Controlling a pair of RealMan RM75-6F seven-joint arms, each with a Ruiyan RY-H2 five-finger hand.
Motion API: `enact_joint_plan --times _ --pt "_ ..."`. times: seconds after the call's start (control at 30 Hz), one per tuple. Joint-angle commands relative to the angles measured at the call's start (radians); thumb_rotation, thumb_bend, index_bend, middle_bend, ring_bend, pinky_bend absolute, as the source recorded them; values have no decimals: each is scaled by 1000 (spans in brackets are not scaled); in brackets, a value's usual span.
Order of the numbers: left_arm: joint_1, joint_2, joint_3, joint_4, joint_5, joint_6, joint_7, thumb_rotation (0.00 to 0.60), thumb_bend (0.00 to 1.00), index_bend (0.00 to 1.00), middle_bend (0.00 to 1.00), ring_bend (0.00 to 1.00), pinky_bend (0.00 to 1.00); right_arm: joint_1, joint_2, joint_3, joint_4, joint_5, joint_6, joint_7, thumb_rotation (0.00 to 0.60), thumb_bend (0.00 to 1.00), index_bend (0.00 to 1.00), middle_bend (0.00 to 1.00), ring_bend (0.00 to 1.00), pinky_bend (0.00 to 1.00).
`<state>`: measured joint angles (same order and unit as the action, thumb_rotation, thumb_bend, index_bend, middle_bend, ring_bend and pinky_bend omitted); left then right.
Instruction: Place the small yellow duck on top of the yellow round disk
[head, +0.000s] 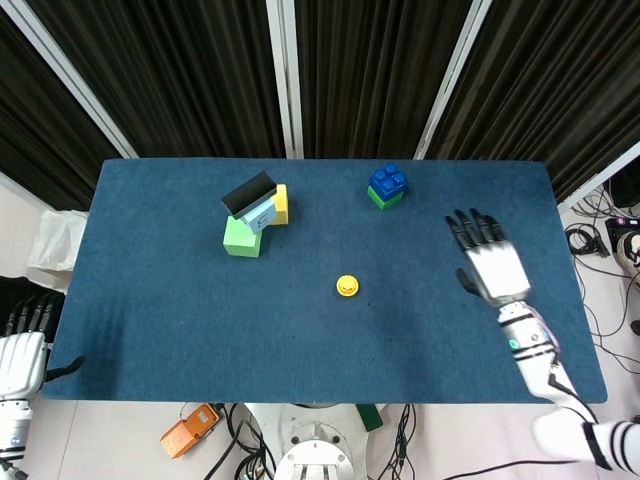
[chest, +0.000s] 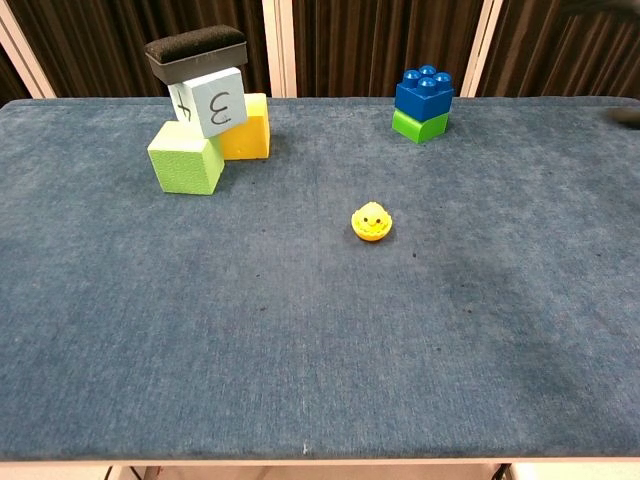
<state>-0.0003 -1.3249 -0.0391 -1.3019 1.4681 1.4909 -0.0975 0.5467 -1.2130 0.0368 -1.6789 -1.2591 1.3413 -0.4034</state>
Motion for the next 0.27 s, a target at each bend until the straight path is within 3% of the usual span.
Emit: enact_joint_plan --times 0.03,0.27 --pt "-8 1 -4 -11 3 -2 7 600 0 63 59 16 0 -148 83 -73 -43 -87 147 92 600 438 0 60 1 132" --pt "-29 7 -12 -42 12 -6 35 600 0 62 59 16 0 -289 72 -126 2 -182 260 216 600 438 0 59 1 120"
